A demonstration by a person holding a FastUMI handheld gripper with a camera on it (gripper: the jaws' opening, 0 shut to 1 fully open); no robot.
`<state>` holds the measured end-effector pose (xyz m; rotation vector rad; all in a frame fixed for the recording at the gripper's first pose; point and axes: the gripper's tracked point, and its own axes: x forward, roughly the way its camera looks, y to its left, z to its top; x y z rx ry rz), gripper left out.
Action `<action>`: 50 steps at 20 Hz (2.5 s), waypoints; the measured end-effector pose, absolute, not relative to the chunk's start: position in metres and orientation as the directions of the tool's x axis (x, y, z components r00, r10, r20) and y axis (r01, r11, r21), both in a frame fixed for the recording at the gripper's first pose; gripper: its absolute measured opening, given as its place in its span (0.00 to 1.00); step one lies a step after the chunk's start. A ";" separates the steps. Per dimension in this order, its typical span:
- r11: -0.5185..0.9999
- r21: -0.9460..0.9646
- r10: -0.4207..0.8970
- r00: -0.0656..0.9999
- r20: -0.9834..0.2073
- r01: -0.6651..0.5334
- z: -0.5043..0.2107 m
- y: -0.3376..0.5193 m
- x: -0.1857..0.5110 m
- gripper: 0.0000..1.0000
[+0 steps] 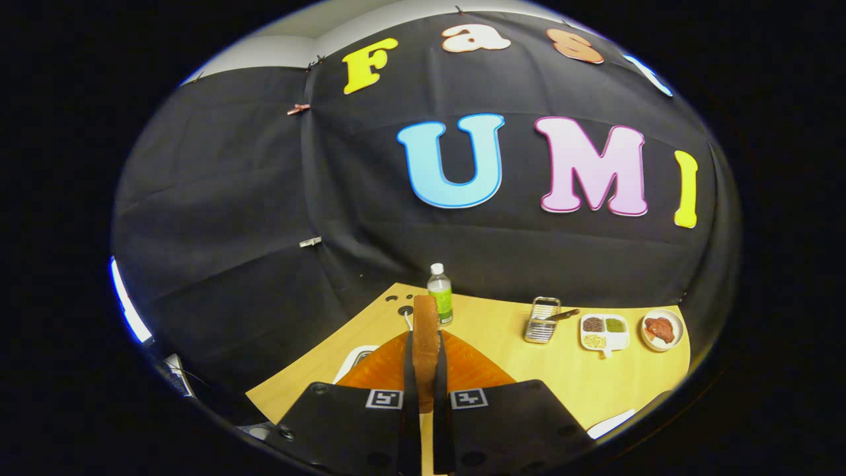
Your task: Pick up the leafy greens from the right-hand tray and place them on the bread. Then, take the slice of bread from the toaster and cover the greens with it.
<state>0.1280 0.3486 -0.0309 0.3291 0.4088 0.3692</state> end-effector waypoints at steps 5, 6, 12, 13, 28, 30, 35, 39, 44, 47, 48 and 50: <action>0.898 0.384 0.340 0.892 -0.298 -0.214 -0.028 0.272 0.120 0.11; 0.903 0.383 0.321 0.897 -0.303 -0.194 -0.033 0.257 0.118 0.11; 0.911 0.398 0.262 0.899 -0.351 -0.109 -0.079 0.196 0.095 0.11; 0.910 0.404 0.258 0.895 -0.365 -0.098 -0.091 0.192 0.091 0.11; 0.698 0.712 0.390 0.793 -0.469 0.078 -0.253 0.287 0.088 0.11; 0.685 0.721 0.395 0.777 -0.490 0.106 -0.277 0.292 0.088 0.11; 0.732 0.654 0.328 0.743 -0.583 0.191 -0.331 0.269 0.083 0.11; 0.818 0.560 0.311 0.716 -0.625 0.134 -0.350 0.266 0.074 0.11; 0.900 0.434 0.286 0.695 -0.660 0.042 -0.355 0.265 0.073 0.20; 0.940 0.338 0.211 0.695 -0.688 0.048 -0.357 0.248 0.074 0.47; 0.950 0.309 0.194 0.688 -0.700 0.046 -0.360 0.243 0.072 0.60; 0.960 0.279 0.180 0.687 -0.704 0.035 -0.360 0.239 0.069 0.78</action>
